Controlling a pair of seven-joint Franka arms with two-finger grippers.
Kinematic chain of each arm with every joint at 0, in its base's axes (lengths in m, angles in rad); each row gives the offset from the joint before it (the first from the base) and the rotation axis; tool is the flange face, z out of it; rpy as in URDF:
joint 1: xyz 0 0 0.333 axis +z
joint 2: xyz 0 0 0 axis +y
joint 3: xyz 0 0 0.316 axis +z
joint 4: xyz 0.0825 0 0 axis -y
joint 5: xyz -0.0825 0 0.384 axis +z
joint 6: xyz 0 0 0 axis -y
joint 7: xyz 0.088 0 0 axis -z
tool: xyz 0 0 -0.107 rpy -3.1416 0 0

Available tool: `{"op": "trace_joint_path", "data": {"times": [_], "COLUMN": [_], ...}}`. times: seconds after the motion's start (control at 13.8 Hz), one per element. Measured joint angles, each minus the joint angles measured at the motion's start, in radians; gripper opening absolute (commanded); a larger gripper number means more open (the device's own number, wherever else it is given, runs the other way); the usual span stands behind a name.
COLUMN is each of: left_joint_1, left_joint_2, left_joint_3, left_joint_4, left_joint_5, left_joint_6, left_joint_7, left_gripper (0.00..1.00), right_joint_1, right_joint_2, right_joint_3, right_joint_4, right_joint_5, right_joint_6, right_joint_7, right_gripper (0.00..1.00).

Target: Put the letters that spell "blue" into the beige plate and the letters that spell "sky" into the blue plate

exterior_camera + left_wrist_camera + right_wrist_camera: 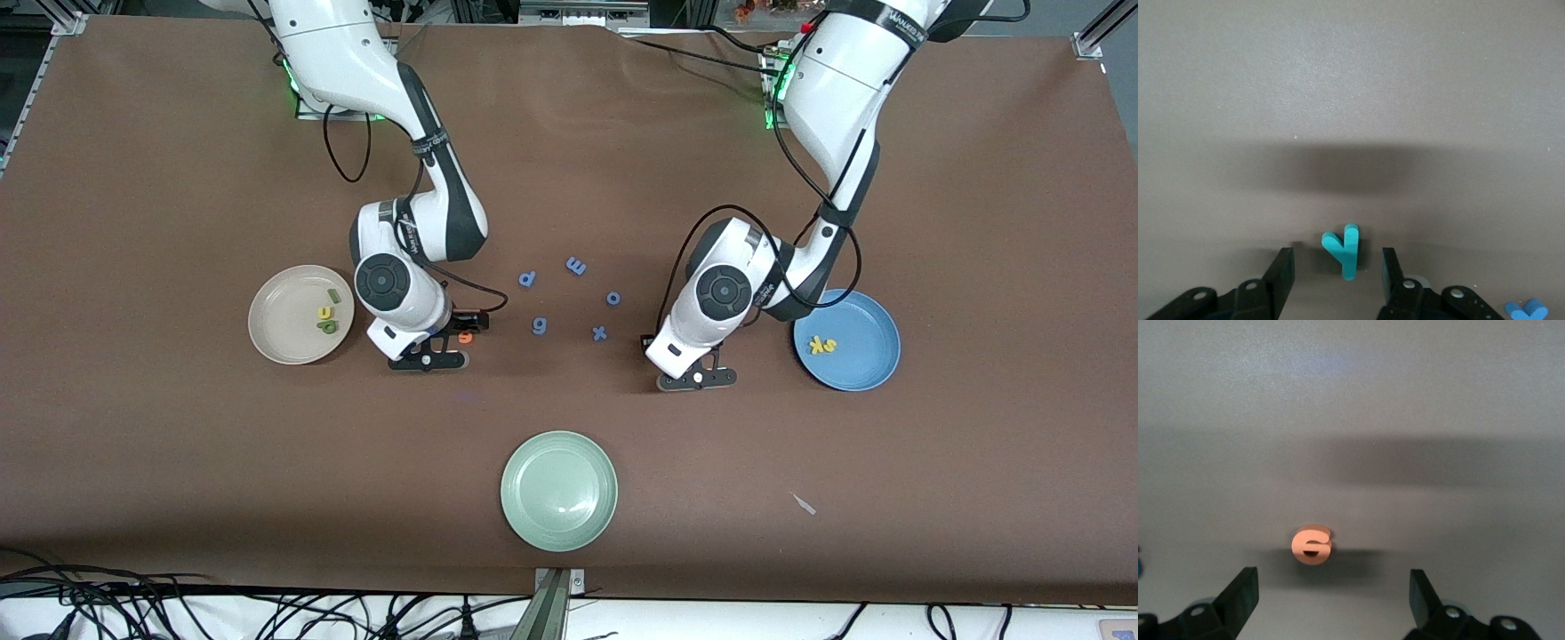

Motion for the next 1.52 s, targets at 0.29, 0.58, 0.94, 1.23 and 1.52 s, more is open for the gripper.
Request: {"op": "trace_joint_path", "data": {"times": [0.29, 0.58, 0.94, 1.23, 1.52], "left_joint_1": [-0.001, -0.003, -0.004, 0.033, 0.216], "left_joint_2": [0.009, 0.016, 0.015, -0.048, -0.227], "left_joint_3": [0.000, 0.001, 0.002, 0.019, 0.028], "left_joint_4": [0.000, 0.002, 0.010, -0.021, -0.238], "left_joint_5": [-0.001, -0.001, -0.001, -0.001, -0.001], "left_joint_6": [0.012, 0.018, 0.022, 0.008, -0.007], "left_joint_7": [0.000, 0.001, 0.022, 0.138, 0.442], "left_gripper": [0.30, 0.00, 0.00, 0.00, 0.00], "right_joint_1": [0.002, 0.006, 0.006, 0.006, 0.006], "right_joint_2": [0.014, 0.032, 0.034, 0.032, 0.027], "right_joint_3": [0.013, 0.028, 0.025, 0.023, 0.016], "right_joint_4": [0.000, 0.000, 0.002, 0.007, 0.024], "right_joint_5": [0.001, 0.002, 0.002, 0.002, 0.002], "right_joint_6": [0.026, 0.061, 0.065, 0.064, 0.020], "right_joint_7": [0.000, 0.000, 0.000, 0.000, -0.005], "right_gripper": [0.99, 0.79, 0.41, 0.23, 0.17]}}
